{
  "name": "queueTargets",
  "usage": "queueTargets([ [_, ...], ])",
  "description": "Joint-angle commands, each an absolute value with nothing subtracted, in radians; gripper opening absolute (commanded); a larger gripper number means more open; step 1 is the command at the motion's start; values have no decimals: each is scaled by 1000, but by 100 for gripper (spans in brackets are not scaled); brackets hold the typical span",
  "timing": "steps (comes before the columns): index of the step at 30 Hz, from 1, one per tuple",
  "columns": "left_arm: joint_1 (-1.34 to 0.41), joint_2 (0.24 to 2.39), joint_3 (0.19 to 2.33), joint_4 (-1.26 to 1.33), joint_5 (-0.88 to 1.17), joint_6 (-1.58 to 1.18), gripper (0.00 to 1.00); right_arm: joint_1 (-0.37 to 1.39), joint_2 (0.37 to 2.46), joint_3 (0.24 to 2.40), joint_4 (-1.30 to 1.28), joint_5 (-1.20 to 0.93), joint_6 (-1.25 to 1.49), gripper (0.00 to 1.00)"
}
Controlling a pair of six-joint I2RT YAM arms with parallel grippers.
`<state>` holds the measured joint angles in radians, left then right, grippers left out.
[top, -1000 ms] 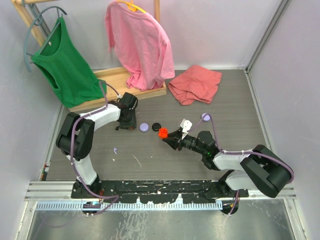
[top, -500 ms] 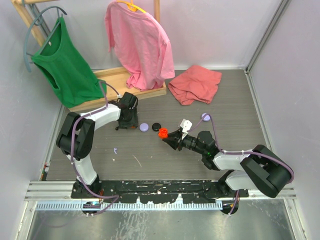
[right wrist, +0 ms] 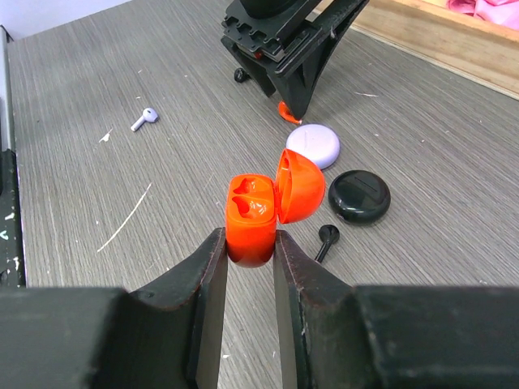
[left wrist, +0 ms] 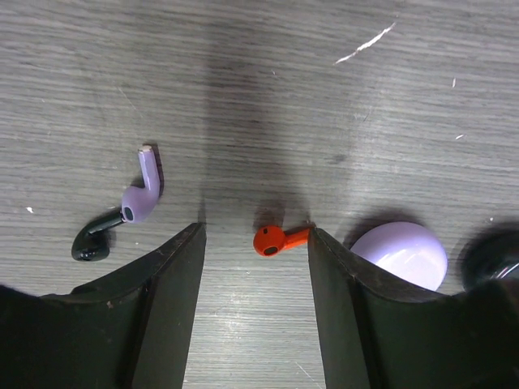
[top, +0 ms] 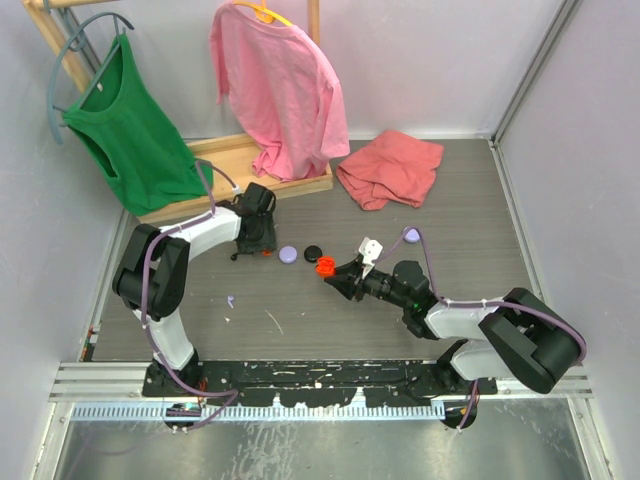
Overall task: Insert the wireless bluetooth earbuds into the charging case
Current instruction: Pick up the earbud from the center of the board.
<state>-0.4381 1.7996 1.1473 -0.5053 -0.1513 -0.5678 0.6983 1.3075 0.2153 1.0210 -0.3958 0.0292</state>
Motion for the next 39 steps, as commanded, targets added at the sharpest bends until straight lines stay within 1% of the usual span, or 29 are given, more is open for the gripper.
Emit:
queueTargets([
  [1, -434, 1794, 1203, -480, -205, -570, 55, 702, 1312, 251, 1072, -411, 18, 1],
  [17, -436, 1848, 1211, -521, -204, -555, 55, 701, 1321, 255, 1068, -419, 19, 1],
  [25, -461, 1811, 1172, -563, -204, -528, 55, 702, 1317, 255, 1065, -419, 18, 1],
  [35, -462, 1784, 1173, -589, -210, -506, 50, 701, 1315, 256, 1063, -421, 21, 1],
  [39, -462, 1793, 1193, -578, -205, -492, 46, 701, 1318, 256, 1064, -421, 21, 1],
])
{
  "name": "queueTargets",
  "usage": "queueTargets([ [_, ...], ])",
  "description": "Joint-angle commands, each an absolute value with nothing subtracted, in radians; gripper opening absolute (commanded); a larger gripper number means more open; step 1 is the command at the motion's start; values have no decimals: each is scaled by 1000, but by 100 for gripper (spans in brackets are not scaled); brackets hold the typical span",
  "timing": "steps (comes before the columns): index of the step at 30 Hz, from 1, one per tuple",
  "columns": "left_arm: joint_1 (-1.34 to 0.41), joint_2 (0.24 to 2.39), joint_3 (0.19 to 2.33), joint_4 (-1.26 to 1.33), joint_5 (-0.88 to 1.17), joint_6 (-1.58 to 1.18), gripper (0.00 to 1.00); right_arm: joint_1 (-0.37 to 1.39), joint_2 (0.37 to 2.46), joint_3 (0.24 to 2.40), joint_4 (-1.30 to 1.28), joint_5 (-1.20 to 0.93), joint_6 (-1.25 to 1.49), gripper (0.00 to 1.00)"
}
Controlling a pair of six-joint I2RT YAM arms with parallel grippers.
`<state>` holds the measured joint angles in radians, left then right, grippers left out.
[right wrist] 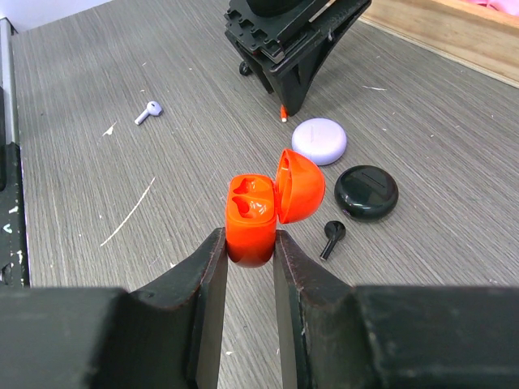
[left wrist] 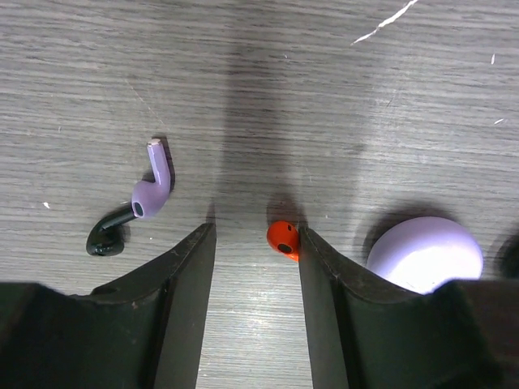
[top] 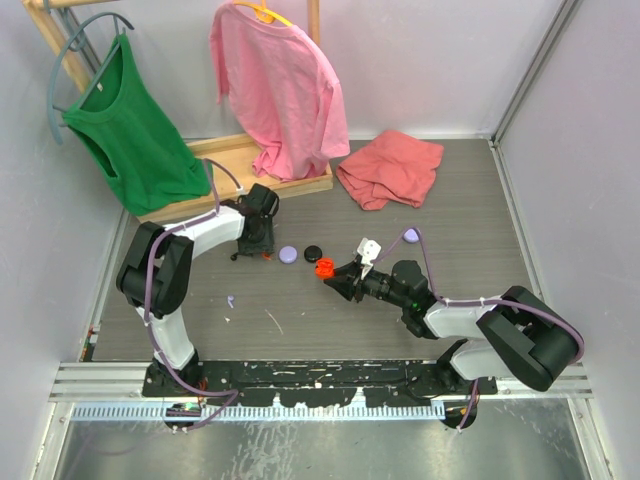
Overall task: Insert the wireless bluetooth earbuds into the charging case
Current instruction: Pick up the earbud from the center of the board.
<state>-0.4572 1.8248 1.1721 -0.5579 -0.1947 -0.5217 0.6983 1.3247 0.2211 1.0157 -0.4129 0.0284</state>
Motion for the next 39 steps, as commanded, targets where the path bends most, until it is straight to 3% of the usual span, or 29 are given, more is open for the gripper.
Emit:
queueTargets([
  [1, -462, 1798, 1203, -576, -204, -488, 45, 701, 1319, 258, 1065, -421, 21, 1],
  [12, -461, 1857, 1249, -589, -181, -472, 30, 701, 1323, 259, 1061, -426, 21, 1],
  [23, -462, 1850, 1228, -601, -159, -479, 28, 701, 1319, 259, 1058, -430, 21, 1],
  [26, -462, 1845, 1229, -603, -157, -471, 22, 702, 1320, 259, 1057, -431, 20, 1],
  [32, -468, 1778, 1220, -605, -163, -443, 14, 702, 1308, 261, 1060, -441, 29, 1],
  [39, -529, 1643, 1199, -639, -245, -401, 12, 705, 1304, 251, 1107, -440, 56, 1],
])
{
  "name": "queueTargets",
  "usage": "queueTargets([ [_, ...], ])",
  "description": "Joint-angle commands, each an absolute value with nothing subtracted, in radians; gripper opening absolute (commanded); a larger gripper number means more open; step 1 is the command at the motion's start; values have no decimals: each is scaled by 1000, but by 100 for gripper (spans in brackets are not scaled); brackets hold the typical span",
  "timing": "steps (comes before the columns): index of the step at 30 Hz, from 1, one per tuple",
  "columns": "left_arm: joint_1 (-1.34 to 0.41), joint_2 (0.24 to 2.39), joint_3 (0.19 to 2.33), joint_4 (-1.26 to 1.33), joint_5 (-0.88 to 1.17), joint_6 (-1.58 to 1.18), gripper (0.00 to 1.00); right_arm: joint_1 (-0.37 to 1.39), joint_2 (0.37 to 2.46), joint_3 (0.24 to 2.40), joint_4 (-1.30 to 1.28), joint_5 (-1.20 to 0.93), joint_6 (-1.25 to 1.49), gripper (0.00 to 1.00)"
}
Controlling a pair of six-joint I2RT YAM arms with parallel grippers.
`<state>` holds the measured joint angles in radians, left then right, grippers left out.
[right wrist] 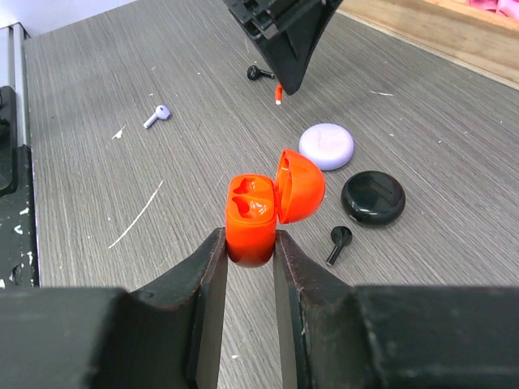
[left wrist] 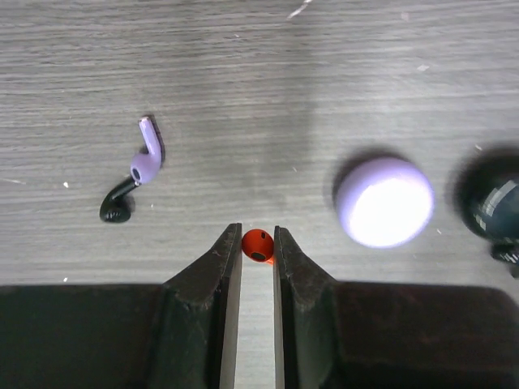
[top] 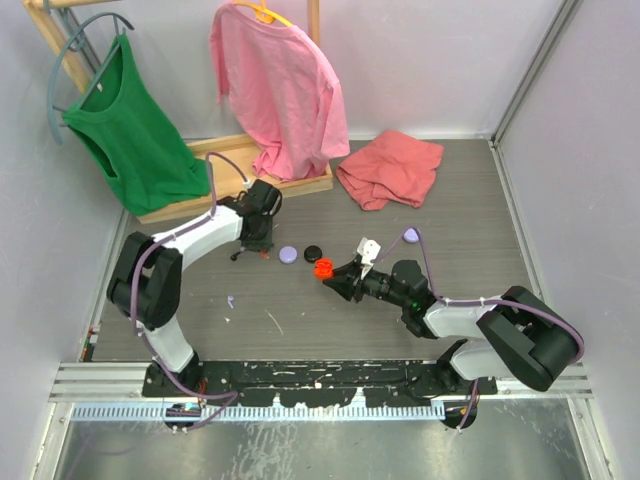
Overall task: Insert the wireless bluetooth earbuds into the charging case
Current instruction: Pick up the earbud from the center of the board, then place the earbud in the charging case.
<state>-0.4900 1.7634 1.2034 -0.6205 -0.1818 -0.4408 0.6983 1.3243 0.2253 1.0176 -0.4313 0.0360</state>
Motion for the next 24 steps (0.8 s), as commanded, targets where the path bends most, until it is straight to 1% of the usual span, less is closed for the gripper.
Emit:
queueTargets([
  [1, -541, 1623, 1197, -644, -261, -395, 12, 706, 1305, 248, 1120, -439, 58, 1],
  [8, -651, 1463, 1201, -663, -372, -349, 13, 710, 1297, 243, 1165, -414, 59, 1],
  [15, -816, 1337, 1210, -629, -469, -270, 12, 711, 1266, 239, 1182, -386, 35, 1],
  [24, -1031, 1240, 1223, -564, -584, -119, 13, 711, 1218, 247, 1202, -375, -36, 1],
])
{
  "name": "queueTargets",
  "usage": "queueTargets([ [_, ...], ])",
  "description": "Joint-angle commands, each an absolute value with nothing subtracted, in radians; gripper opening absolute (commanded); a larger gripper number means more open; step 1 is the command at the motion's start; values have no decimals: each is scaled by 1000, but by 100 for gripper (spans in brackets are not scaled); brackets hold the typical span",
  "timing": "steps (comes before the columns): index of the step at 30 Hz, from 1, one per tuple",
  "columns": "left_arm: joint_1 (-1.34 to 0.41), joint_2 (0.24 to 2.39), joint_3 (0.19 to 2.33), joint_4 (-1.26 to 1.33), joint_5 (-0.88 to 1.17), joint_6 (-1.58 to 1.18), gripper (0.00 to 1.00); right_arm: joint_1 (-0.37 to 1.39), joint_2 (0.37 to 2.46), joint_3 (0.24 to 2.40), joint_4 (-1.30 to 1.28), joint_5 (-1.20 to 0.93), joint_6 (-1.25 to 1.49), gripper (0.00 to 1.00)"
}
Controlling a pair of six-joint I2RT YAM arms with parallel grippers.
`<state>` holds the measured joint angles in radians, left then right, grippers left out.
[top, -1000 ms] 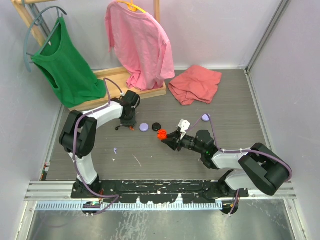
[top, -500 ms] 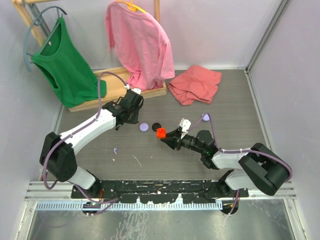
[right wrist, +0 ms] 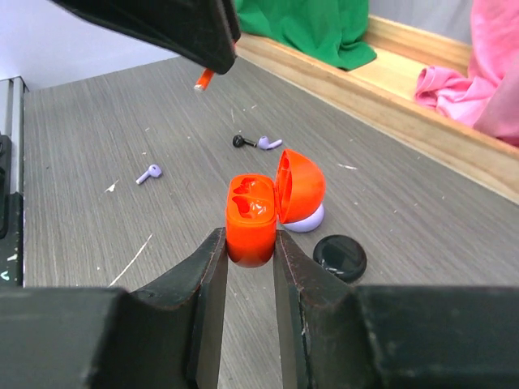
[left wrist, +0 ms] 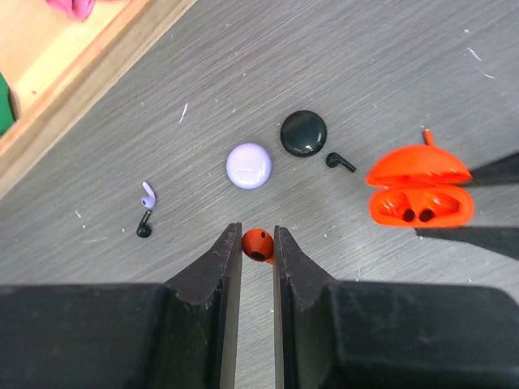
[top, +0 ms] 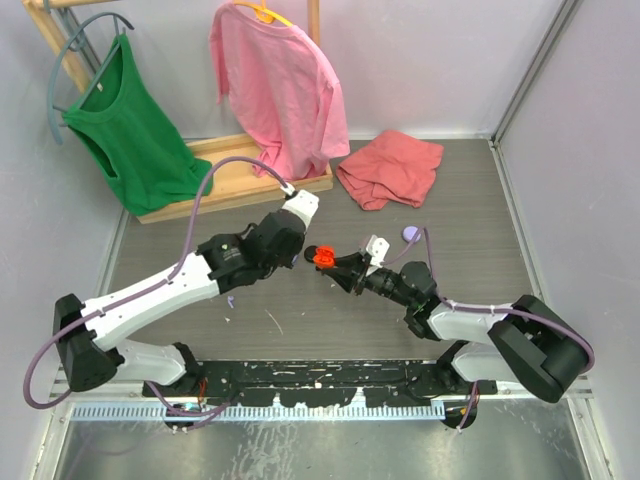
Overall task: Insert the wireless bluetooth earbuds into the charging case
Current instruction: Place the earbud in the charging case.
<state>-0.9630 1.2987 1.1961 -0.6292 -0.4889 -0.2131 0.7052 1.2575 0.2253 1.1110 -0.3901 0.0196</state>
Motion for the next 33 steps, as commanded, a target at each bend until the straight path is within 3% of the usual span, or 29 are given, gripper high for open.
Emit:
queueTargets([
  [1, -1052, 1234, 1223, -558, -596, -103, 13, 711, 1217, 247, 1211, -380, -50, 1],
  [13, -1214, 1195, 1184, -371, -639, 80, 15, 711, 1204, 276, 1253, -394, -106, 1],
  [25, -1269, 1209, 1080, -59, -678, 209, 16, 712, 1152, 275, 1283, -411, -37, 1],
  [33, -1294, 1214, 1051, 12, -678, 261, 17, 711, 1121, 273, 1289, -405, -22, 1],
])
